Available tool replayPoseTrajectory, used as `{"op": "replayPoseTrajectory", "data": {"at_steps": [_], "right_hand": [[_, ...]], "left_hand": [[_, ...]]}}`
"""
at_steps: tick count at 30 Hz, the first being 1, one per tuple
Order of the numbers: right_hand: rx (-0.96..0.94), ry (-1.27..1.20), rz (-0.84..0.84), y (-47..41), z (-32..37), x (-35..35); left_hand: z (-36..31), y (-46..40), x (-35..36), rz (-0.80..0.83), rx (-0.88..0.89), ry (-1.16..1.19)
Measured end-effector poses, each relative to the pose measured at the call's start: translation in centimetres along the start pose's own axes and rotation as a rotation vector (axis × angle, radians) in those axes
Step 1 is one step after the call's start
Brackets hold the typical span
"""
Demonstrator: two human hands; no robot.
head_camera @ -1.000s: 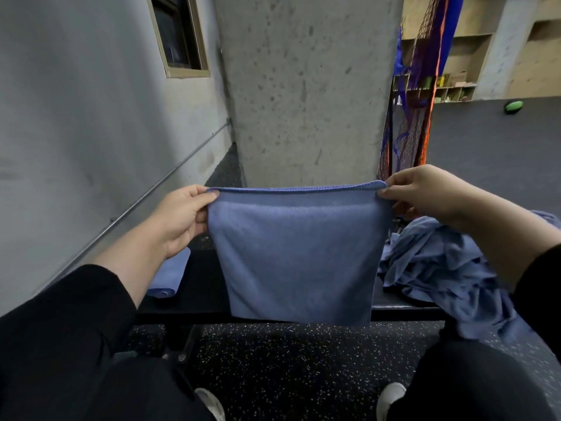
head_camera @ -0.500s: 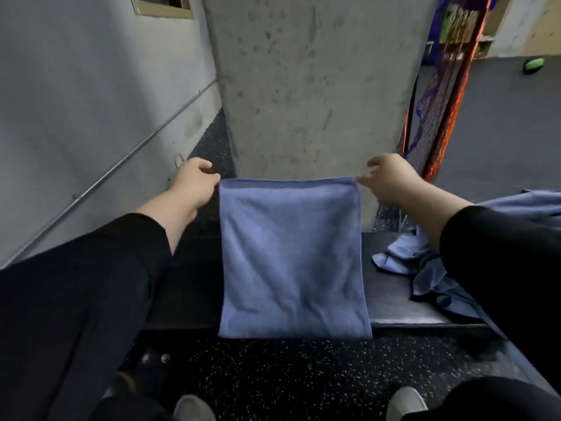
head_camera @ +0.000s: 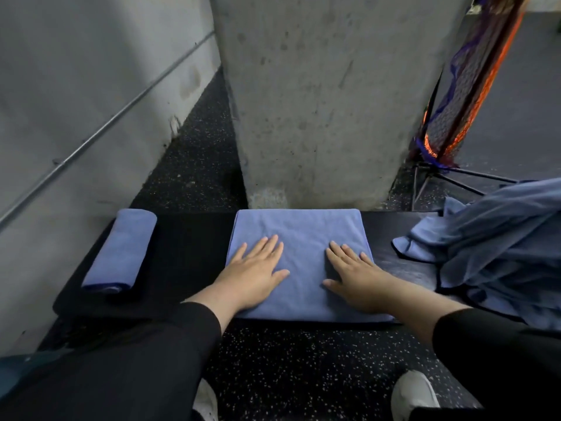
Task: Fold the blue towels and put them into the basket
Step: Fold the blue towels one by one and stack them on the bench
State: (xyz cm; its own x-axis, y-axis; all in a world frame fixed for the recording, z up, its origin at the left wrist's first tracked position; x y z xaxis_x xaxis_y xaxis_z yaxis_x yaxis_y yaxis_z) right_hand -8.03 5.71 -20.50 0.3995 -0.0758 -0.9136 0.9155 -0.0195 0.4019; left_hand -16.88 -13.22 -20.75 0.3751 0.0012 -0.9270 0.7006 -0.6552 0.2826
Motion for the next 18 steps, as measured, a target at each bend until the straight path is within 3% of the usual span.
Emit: {"op": "replayPoseTrajectory", "data": {"at_steps": [12,18], "right_hand": [[-0.060,0.071,-0.195,-0.5,-2.0,-0.2],[-0.307,-0.007,-0.380,2.8,-1.0,0.2]], "left_hand": [[2.1,0.0,0.2,-0.091,0.004,-0.008],[3.3,3.0,0.2,-0.140,0.006,-0.054]]}}
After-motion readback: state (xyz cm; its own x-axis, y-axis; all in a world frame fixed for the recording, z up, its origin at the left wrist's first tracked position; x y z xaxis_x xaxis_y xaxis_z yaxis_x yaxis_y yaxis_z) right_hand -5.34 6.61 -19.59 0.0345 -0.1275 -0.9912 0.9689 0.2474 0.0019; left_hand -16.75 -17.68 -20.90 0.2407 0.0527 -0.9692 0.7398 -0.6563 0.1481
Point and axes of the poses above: each hand's wrist, its own y-axis away from the middle knuckle, its own x-axis out of the palm, z = x × y, the point moved 6 cm from there along -y, towards the middle knuckle, and after that the axes turned 8 degrees about y, right-handed, at the moved point
